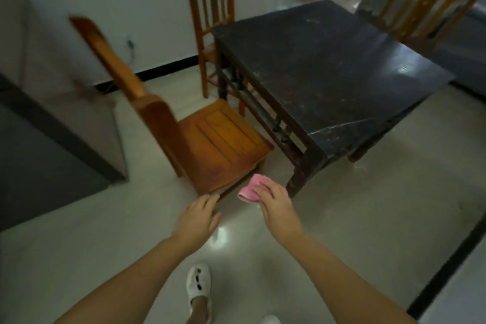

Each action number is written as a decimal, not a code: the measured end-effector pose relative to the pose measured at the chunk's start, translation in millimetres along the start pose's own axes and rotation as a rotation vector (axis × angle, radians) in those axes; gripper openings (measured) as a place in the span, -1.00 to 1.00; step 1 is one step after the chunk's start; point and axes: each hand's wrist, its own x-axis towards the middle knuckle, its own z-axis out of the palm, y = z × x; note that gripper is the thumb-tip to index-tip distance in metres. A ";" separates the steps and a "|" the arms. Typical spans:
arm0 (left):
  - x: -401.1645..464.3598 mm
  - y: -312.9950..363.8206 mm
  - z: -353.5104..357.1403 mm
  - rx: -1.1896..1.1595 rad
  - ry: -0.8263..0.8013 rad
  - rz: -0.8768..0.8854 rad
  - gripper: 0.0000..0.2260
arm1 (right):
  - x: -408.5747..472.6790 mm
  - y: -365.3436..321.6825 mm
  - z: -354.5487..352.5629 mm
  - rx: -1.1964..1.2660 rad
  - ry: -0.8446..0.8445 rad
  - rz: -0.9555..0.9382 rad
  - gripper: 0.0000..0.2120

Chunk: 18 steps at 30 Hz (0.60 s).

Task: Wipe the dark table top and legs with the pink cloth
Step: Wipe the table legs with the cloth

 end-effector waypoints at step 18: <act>-126.2 -239.2 -202.3 0.083 0.345 -0.432 -0.31 | 162.3 -328.1 85.6 -0.108 -0.221 -0.519 -0.50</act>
